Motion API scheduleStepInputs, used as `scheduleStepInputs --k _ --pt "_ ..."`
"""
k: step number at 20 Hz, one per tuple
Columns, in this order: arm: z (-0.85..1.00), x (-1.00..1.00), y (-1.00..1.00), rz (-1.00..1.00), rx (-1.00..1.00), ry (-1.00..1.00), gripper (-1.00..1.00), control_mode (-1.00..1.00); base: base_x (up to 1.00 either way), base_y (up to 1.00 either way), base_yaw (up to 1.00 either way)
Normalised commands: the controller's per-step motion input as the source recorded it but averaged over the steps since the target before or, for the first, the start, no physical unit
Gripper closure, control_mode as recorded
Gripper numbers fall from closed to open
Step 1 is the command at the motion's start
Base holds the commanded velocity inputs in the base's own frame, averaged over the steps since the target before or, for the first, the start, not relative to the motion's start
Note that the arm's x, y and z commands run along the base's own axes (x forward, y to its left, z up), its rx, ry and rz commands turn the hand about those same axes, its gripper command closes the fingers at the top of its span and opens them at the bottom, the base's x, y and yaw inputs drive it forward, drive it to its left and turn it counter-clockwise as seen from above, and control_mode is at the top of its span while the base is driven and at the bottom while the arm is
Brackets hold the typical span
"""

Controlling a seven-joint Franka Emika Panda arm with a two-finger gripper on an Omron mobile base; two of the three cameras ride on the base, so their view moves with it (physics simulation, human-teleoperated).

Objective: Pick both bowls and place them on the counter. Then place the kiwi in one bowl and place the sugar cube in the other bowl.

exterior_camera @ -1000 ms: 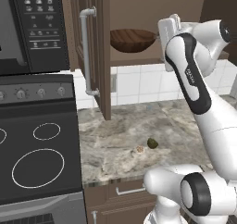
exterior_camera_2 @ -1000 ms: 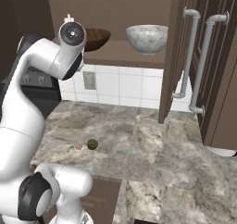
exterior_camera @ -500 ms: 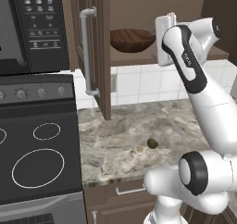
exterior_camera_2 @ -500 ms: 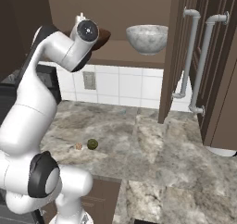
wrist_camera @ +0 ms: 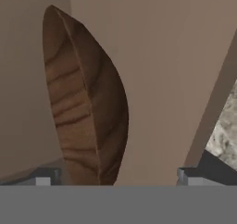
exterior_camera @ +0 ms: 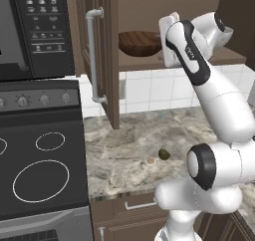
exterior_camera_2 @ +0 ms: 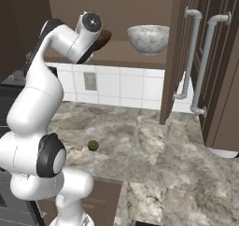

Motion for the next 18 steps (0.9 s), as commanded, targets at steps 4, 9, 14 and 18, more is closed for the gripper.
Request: scheduleStepInputs --k 4,9,14,18 --pt "-0.11 0.34 0.00 0.03 -0.02 0.07 -1.00 -1.00 0.00 0.00 0.00" --pt "-0.10 0.32 0.00 0.04 0.00 0.05 -1.00 -1.00 0.00 0.00 0.00" --pt "-0.10 0.28 0.01 0.02 0.00 0.00 -1.00 -1.00 0.00 0.00 0.00" --pt "-0.09 0.28 0.04 0.01 0.00 0.00 -1.00 -1.00 0.00 0.00 0.00"
